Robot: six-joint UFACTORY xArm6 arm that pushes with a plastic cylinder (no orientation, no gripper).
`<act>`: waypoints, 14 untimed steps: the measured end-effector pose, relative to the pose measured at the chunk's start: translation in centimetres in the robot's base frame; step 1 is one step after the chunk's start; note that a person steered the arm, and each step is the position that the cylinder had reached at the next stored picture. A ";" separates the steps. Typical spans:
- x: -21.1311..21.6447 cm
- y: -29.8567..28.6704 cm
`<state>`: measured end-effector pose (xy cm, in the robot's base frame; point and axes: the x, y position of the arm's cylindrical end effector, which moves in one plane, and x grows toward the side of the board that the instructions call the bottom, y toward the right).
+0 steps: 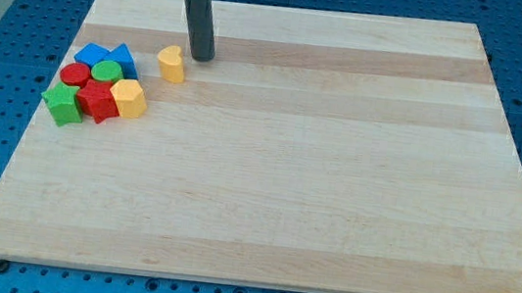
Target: Push the yellow heart into the group of blocks
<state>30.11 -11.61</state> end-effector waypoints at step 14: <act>6.0 -5.3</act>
<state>36.09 -16.90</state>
